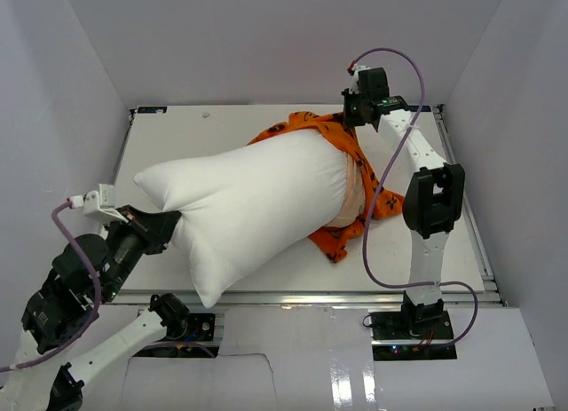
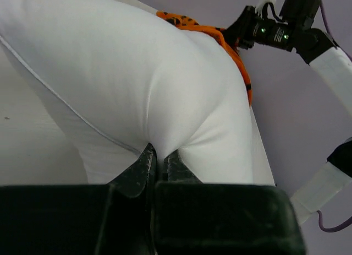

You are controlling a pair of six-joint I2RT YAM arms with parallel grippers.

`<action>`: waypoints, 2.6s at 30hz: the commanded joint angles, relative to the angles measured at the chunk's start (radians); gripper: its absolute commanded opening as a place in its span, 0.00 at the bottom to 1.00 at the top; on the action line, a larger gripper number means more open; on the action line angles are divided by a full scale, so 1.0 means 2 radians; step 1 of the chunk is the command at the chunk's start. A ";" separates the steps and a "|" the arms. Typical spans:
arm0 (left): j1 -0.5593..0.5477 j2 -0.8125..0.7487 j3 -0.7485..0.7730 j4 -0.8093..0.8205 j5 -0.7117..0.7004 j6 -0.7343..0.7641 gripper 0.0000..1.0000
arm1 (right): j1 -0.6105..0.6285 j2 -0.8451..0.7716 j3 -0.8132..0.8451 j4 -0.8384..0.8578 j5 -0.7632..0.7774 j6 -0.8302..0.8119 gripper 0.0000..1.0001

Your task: Remove the pillowcase from the pillow

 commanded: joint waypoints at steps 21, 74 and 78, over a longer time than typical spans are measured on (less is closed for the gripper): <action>-0.002 -0.028 0.097 -0.076 -0.251 0.007 0.00 | -0.210 -0.043 -0.085 0.130 0.089 0.128 0.08; -0.014 0.081 -0.257 0.338 0.312 0.005 0.98 | 0.171 -0.669 -0.622 0.088 0.050 0.132 0.90; -0.015 0.043 -0.300 0.377 0.287 0.002 0.98 | 0.171 -0.714 -0.645 0.071 0.055 0.133 0.90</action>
